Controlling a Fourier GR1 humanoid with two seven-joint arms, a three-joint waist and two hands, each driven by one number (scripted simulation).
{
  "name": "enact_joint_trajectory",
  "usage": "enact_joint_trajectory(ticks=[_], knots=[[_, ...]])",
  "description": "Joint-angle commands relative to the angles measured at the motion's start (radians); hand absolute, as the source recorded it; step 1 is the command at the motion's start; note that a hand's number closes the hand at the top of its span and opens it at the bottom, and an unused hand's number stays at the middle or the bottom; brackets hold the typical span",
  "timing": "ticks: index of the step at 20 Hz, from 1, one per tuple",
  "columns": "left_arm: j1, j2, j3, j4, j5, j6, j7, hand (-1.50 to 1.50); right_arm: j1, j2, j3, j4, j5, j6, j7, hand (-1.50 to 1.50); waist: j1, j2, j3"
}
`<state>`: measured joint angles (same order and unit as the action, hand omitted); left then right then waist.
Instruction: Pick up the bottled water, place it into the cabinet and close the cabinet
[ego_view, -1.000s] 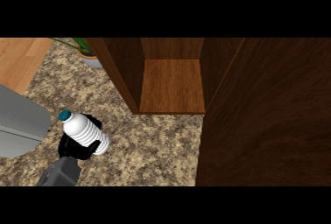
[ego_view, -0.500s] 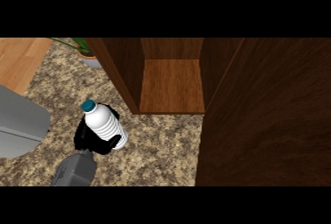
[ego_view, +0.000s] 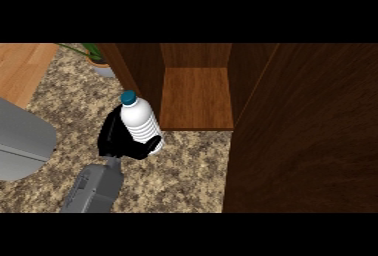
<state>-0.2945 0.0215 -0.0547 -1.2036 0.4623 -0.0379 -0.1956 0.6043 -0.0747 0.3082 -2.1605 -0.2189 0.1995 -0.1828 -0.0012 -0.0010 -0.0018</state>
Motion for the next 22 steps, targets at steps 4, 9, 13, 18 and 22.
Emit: enact_joint_trajectory(ticks=[4,9,13,18,22], knots=[[-0.163,-0.02,-0.117,-0.043,-0.012,0.188,0.055,1.5,-0.002,0.001,0.017,-0.018,0.004,-0.019,0.032,-1.5,-0.02,-0.001,0.002],[-0.231,-0.019,-0.142,0.015,-0.141,0.274,0.035,1.5,-0.045,0.038,0.05,0.031,0.018,-0.028,0.016,-1.5,-0.039,0.005,0.003],[-0.26,-0.018,-0.146,0.016,-0.188,0.34,0.04,1.5,-0.054,0.026,0.032,0.033,0.01,-0.021,0.016,-1.5,-0.052,0.006,0.003],[-0.305,0.009,-0.124,0.052,-0.226,0.404,0.068,1.5,-0.068,0.014,0.018,0.056,0.002,-0.003,0.004,-1.5,-0.078,0.013,0.003],[-0.333,0.031,-0.13,0.076,-0.285,0.468,0.097,1.5,-0.079,0.01,0.033,0.058,-0.006,0.009,0.019,-1.5,-0.091,0.015,0.003]])
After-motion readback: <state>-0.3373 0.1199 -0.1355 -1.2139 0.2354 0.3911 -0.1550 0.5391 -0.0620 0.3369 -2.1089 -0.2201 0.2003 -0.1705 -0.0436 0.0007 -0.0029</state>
